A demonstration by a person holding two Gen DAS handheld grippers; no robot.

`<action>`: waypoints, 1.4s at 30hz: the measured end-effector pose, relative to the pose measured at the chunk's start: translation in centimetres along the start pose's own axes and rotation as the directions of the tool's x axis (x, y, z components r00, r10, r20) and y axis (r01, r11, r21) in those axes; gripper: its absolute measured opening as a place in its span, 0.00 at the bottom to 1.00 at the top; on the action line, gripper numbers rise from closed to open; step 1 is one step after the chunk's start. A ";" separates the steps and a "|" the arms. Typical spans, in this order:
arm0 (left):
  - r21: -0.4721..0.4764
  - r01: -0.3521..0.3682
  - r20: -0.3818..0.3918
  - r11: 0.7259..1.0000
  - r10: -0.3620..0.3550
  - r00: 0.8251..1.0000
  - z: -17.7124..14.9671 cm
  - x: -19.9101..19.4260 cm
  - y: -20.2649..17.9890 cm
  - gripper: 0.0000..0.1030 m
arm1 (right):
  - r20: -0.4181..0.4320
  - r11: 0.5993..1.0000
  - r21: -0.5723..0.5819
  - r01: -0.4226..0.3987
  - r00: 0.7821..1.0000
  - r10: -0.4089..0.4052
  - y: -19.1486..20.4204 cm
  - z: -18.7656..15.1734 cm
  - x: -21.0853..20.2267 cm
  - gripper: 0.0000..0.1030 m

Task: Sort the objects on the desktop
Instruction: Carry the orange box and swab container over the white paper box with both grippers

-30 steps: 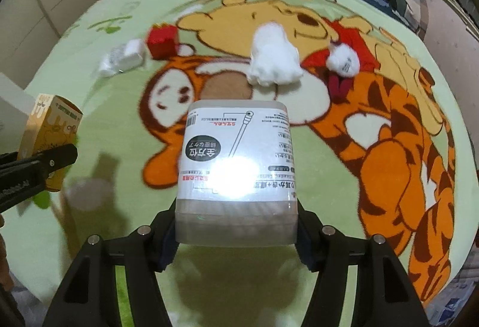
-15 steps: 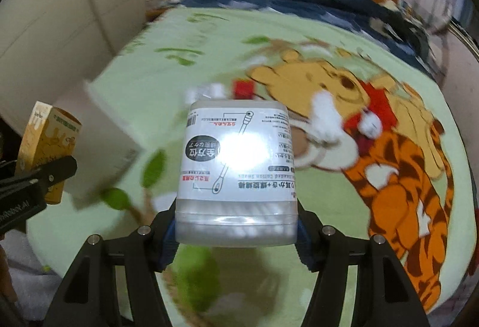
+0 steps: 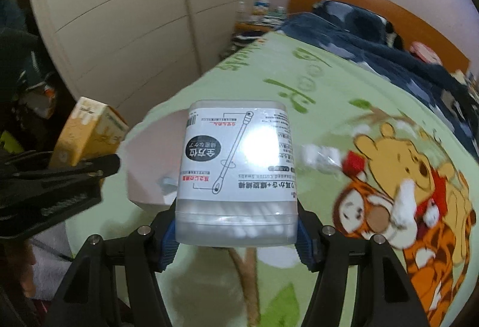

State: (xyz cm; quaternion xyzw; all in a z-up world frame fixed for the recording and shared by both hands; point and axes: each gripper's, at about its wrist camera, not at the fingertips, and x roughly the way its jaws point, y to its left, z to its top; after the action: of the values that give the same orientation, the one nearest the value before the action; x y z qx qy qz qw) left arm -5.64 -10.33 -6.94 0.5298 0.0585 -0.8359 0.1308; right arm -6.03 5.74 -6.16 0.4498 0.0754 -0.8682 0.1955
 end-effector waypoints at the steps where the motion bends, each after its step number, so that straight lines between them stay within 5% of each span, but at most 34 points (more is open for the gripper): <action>1: 0.000 -0.005 -0.003 1.000 0.005 1.000 0.1 0.3 0.3 0.48 | 0.000 1.000 -0.008 -0.004 1.000 0.004 0.4 0.3 0.2 0.62; 25: 0.044 -0.028 -0.032 0.999 0.030 0.999 1.8 3.3 1.4 0.48 | -0.007 0.997 -0.081 -0.005 1.000 0.005 3.3 3.3 3.0 0.62; 42: 0.066 -0.035 -0.098 0.997 0.041 0.994 3.4 7.3 1.6 0.49 | -0.089 0.993 -0.104 -0.051 0.995 0.042 3.3 4.5 7.8 0.62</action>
State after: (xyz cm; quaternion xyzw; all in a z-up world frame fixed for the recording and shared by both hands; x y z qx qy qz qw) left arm -11.10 -13.76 -12.02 0.5757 0.0281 -0.8073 0.1266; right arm -12.10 -0.81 -9.70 0.4775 0.1195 -0.8379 0.2360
